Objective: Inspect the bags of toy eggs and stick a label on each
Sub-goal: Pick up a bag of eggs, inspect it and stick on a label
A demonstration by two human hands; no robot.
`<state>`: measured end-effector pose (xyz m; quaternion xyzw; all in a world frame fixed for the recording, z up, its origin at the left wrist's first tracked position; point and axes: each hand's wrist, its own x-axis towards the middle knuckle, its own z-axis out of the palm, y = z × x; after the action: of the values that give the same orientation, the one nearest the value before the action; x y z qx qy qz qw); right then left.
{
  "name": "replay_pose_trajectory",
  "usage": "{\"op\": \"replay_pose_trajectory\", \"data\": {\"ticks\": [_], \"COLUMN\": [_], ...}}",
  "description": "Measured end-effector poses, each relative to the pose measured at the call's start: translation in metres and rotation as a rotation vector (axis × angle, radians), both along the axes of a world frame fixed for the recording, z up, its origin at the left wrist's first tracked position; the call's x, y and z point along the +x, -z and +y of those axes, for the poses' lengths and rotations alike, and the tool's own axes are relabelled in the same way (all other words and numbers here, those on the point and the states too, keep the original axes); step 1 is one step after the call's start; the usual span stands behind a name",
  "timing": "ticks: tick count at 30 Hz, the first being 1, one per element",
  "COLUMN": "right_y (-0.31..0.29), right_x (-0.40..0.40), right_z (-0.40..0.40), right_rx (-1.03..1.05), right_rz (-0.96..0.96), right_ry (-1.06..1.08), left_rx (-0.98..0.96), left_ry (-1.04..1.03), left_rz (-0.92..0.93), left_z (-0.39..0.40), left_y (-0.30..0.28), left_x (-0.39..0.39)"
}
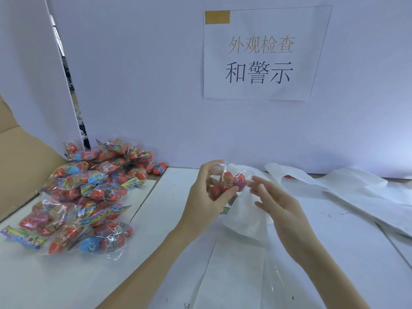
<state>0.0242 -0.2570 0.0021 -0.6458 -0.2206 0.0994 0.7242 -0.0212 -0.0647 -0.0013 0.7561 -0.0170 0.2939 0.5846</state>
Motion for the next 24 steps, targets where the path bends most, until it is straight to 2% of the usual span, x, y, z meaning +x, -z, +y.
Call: {"op": "replay_pose_trajectory", "data": {"ticks": [4,6,10,13,18,22,24], "right_y": [0.002,0.002,0.000,0.002,0.014,0.018,0.020], "right_x": [-0.003,-0.005,-0.007,-0.003,0.003,0.004,0.005], "right_z": [0.003,0.006,0.009,0.006,0.006,0.010,0.011], "right_rx": [-0.137,-0.200,-0.086,-0.055,-0.056,0.091,0.122], "right_rz": [-0.019,-0.031,-0.067,-0.063,0.059,0.247,0.270], "right_ry": [0.058,0.057,0.046,0.087,0.109,0.031,0.004], "left_rx": [0.121,0.078,-0.093,-0.108,-0.013,-0.010,-0.002], "left_ry": [-0.169,-0.157,0.057,0.162,0.039,-0.028,-0.037], "left_rz": [-0.151,-0.161,0.005,0.145,0.202,0.231,0.209], "left_z": [-0.002,-0.001,-0.005,-0.012,-0.021,-0.024,-0.025], "left_y": [-0.005,-0.007,-0.007,-0.001,0.012,0.015,0.017], "left_x": [-0.002,-0.003,-0.004,-0.003,-0.001,0.003,0.005]}}
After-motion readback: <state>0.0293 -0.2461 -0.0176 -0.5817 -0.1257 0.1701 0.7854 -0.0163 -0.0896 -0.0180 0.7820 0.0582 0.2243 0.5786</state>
